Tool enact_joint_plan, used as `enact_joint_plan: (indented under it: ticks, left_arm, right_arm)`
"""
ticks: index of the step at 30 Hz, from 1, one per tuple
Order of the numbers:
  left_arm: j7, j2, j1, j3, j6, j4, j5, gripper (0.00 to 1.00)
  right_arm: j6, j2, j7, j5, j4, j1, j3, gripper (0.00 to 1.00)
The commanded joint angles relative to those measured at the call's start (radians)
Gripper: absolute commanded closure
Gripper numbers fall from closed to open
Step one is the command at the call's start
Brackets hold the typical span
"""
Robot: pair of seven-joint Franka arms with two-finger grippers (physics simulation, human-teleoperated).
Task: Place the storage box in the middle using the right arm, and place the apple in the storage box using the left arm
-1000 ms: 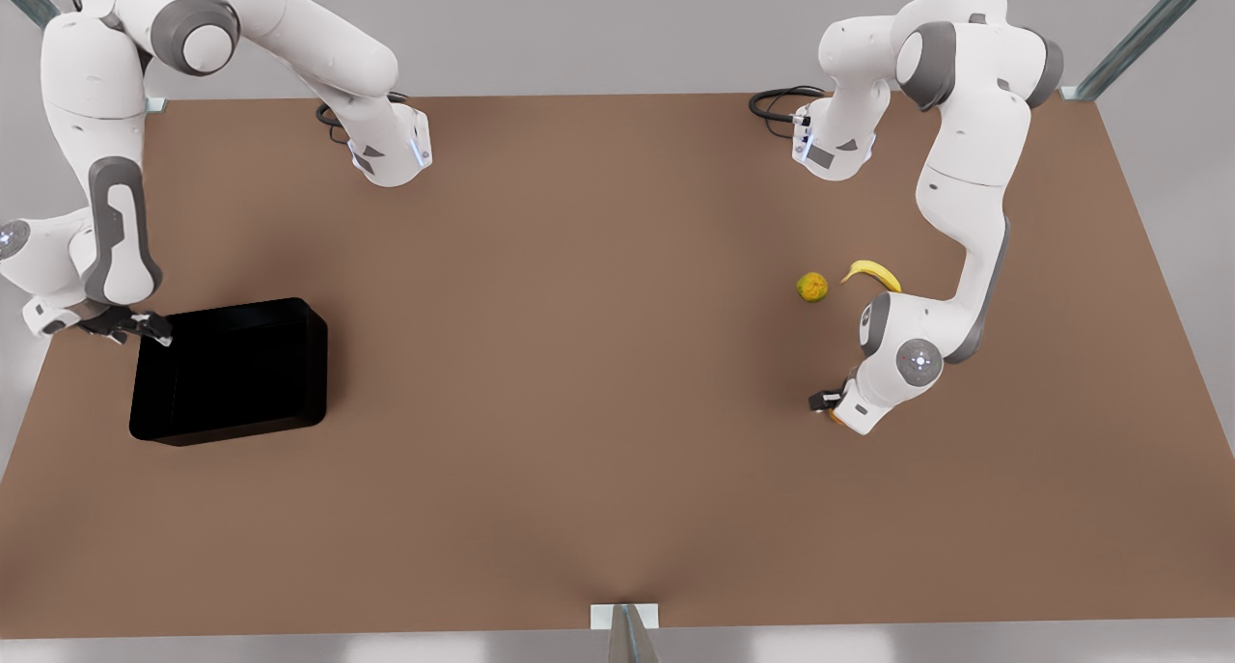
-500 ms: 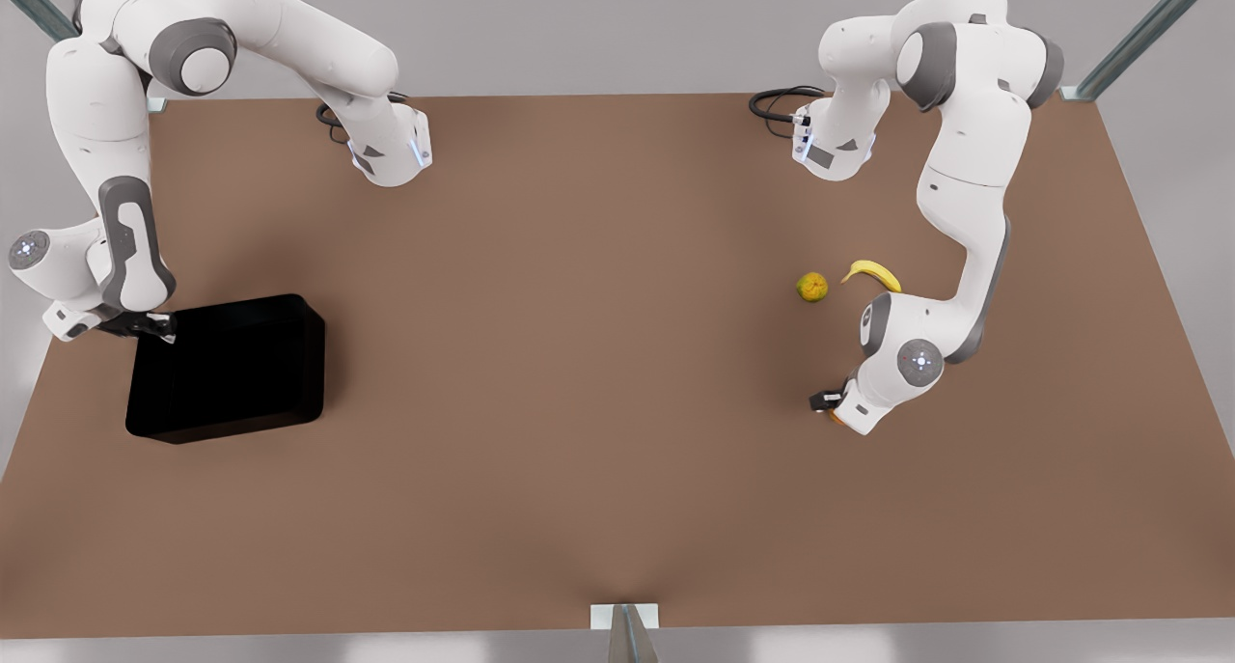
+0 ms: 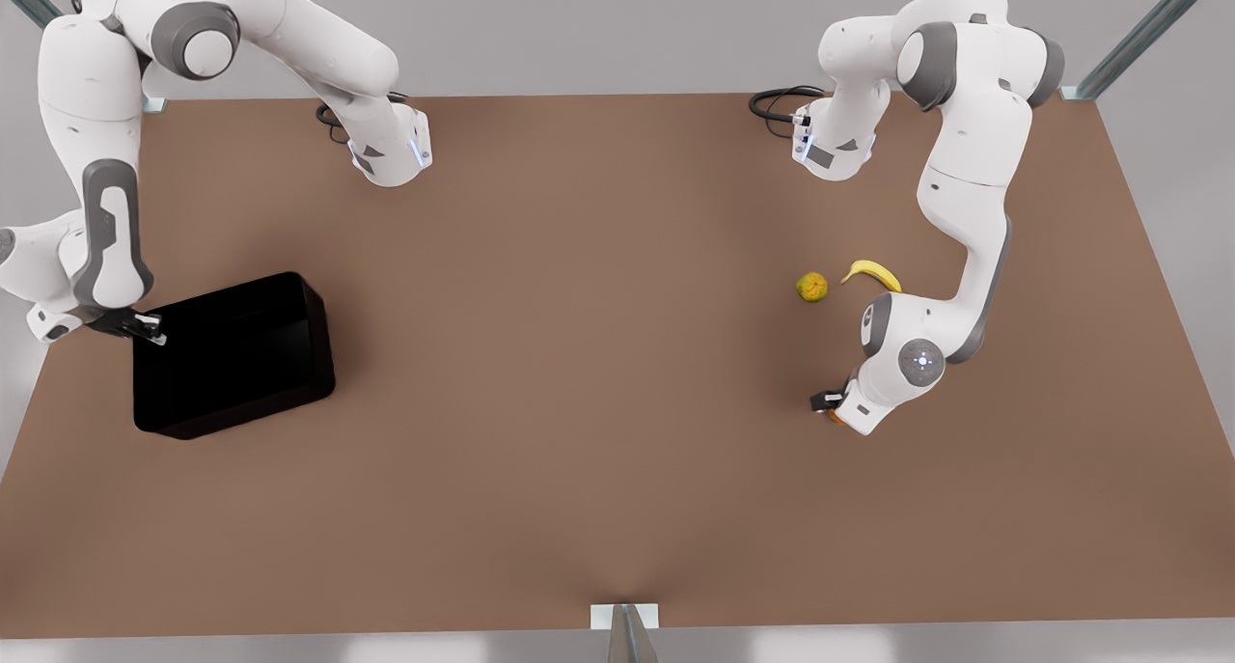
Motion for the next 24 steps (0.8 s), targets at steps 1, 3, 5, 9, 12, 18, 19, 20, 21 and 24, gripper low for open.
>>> enact_joint_plan:
  ticks: [1,3,5,9,12,18,19,20,21,24]
  left_arm:
    - [0.0,0.0,0.0,0.0,0.0,0.0,0.0,0.0]
    - [0.0,0.0,0.0,0.0,0.0,0.0,0.0,0.0]
    - [0.0,0.0,0.002,0.0,0.0,0.0,0.0,0.0]
    - [0.0,0.001,0.002,0.0,0.002,0.0,0.0,0.0]
    - [0.0,0.001,0.003,0.0,0.002,0.0,0.0,0.0]
    - [0.0,0.003,0.005,-0.003,0.002,0.0,0.0,0.0]
    - [0.0,0.003,0.005,-0.003,0.002,0.0,0.0,0.0]
    - [0.002,0.005,0.005,-0.003,0.002,0.0,0.0,0.0]
    - [0.002,0.005,0.005,-0.003,0.002,0.0,0.0,0.0]
    - [0.002,0.005,0.005,-0.003,0.002,0.0,0.0,0.0]
  right_arm:
    - [-0.007,0.001,0.004,-0.002,0.002,0.0,0.002,0.79]
    - [-0.036,-0.013,0.05,-0.002,0.015,0.005,0.026,0.79]
    - [-0.136,-0.027,0.165,-0.005,0.09,0.009,0.091,0.79]
    - [-0.192,-0.079,0.504,-0.019,0.096,0.282,0.094,0.79]
    - [-0.195,-0.068,0.759,-0.05,0.142,0.469,0.094,0.79]
    - [-0.347,-0.094,1.127,-0.056,0.185,0.824,0.092,0.79]
    - [-0.355,-0.093,1.185,-0.058,0.191,0.879,0.092,0.79]
    - [-0.367,-0.093,1.238,-0.061,0.193,0.928,0.092,0.79]
    - [-0.37,-0.09,1.268,-0.065,0.193,0.955,0.094,0.79]
    - [-0.375,-0.076,1.368,-0.067,0.203,1.049,0.091,0.79]
